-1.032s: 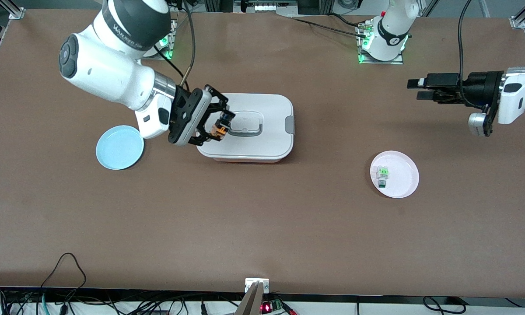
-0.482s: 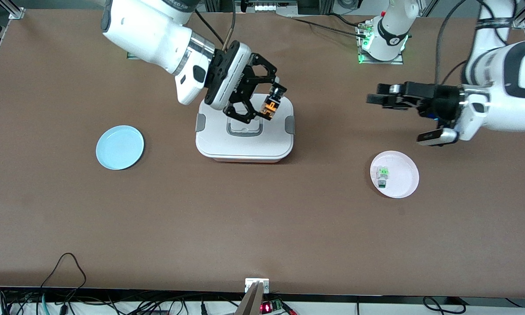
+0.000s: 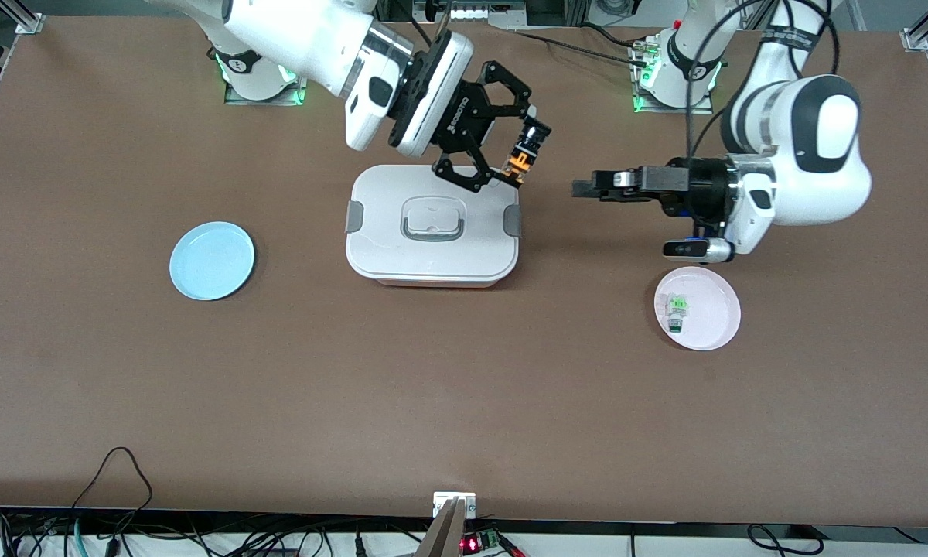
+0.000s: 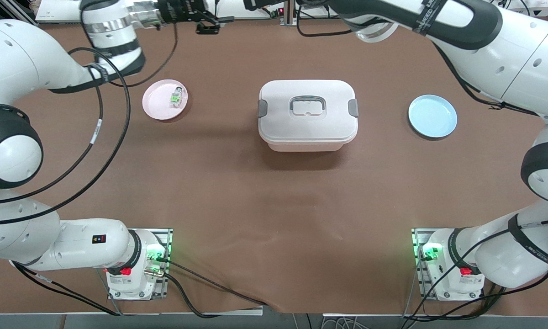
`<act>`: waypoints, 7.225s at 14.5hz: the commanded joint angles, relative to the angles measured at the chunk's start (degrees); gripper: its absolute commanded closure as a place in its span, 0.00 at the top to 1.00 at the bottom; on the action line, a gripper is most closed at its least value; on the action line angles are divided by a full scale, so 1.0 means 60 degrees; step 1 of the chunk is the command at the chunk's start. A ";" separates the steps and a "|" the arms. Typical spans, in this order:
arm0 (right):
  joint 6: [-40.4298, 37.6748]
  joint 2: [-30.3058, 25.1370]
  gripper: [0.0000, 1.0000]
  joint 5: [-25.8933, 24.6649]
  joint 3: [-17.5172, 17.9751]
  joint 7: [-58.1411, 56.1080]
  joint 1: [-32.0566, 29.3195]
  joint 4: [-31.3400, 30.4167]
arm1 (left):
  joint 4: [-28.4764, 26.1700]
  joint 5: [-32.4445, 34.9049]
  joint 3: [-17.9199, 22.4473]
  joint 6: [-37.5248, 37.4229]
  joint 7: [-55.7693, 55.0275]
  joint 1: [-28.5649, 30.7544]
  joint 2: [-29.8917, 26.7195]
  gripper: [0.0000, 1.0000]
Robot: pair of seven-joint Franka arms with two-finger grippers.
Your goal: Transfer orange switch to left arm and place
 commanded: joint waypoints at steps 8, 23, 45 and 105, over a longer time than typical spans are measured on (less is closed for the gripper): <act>0.0680 0.0025 0.09 0.0208 -0.0128 0.0228 0.0711 -0.0047 | -0.0031 -0.0586 -0.0594 0.0256 -0.1323 0.0069 -0.0251 0.95; 0.0680 0.0157 0.09 0.0193 -0.0128 0.0243 0.0755 -0.0003 | 0.0262 0.1231 -0.0946 -0.1077 -0.1956 0.0611 -0.0090 0.76; -0.0091 0.0099 1.00 0.0061 -0.0231 0.1004 0.0128 0.0392 | 0.1240 0.2850 -0.0858 -0.1165 -0.1941 0.0976 0.0435 0.16; -0.9939 -0.1893 1.00 -0.8947 -0.1989 0.6996 -0.5119 0.0129 | 0.6178 1.9102 -0.2264 -0.3244 0.2616 0.3262 0.2782 1.00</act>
